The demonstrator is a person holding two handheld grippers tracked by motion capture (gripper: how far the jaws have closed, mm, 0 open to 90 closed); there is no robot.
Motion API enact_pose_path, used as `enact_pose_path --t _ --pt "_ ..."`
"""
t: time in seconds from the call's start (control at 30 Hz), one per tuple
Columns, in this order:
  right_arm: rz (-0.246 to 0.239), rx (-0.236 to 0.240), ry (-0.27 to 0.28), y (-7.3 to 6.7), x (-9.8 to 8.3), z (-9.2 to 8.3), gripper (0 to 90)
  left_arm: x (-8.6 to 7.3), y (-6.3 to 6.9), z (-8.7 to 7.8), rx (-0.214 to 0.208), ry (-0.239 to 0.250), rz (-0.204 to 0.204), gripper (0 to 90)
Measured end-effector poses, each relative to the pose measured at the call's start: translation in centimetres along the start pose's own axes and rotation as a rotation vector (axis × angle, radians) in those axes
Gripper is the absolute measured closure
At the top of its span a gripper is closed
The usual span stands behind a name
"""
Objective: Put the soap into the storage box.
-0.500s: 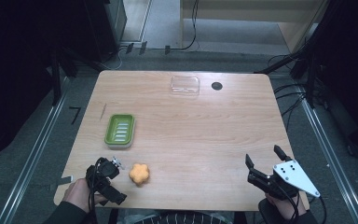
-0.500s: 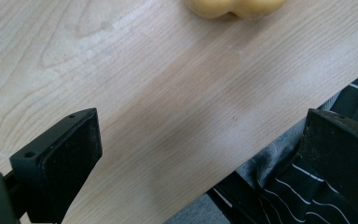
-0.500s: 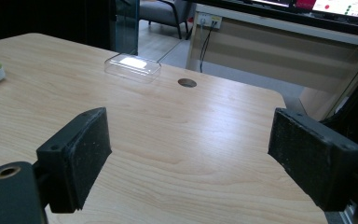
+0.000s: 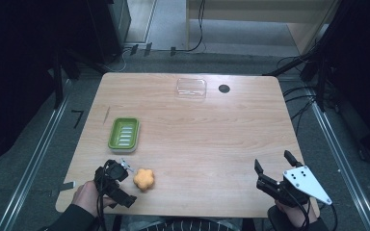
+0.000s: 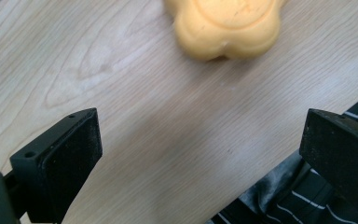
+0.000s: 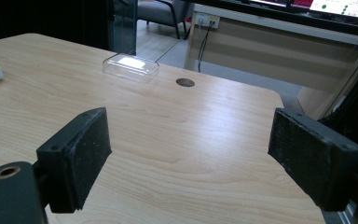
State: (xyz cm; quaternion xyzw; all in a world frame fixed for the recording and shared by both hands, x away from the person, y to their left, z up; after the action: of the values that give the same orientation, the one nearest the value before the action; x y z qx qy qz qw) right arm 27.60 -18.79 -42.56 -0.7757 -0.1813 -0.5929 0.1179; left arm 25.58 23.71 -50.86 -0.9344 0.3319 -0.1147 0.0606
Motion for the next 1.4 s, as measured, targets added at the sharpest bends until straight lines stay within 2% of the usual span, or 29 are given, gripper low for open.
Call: enact_pose_path --t 0.3,0.53,0.83,1.17,1.4 --pt "-0.014 0.005 -0.009 -0.1 0.0 0.2 13.3 1.4 0.4 0.1 -0.004 0.029 0.020 0.0" --pt "-0.005 0.001 -0.004 0.0 0.0 0.1 13.3 2.5 0.7 0.3 -0.005 0.048 0.031 0.0" --pt "-0.007 0.002 -0.006 -0.1 0.0 0.2 13.3 3.7 1.2 0.7 -0.007 0.041 0.063 0.0" --pt "-0.007 0.003 -0.006 -0.1 0.0 0.2 13.3 5.2 1.6 1.1 -0.010 0.058 0.087 0.0" --pt "-0.006 0.002 -0.005 0.0 0.0 0.2 13.3 5.8 1.7 1.7 -0.016 0.036 0.109 1.8"
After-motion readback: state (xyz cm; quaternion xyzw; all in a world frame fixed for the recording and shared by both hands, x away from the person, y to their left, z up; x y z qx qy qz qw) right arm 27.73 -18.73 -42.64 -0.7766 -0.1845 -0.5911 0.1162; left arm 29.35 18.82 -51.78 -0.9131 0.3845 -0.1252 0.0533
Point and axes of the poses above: each handheld gripper's, and its own axes: z roughly forward along the jaws, x roughly out of its top, y roughly to its right, the point moved 8 cm from there along z, roughly forward along the jaws, and after that the axes turned 11 degrees about x, right-handed, at the moved point
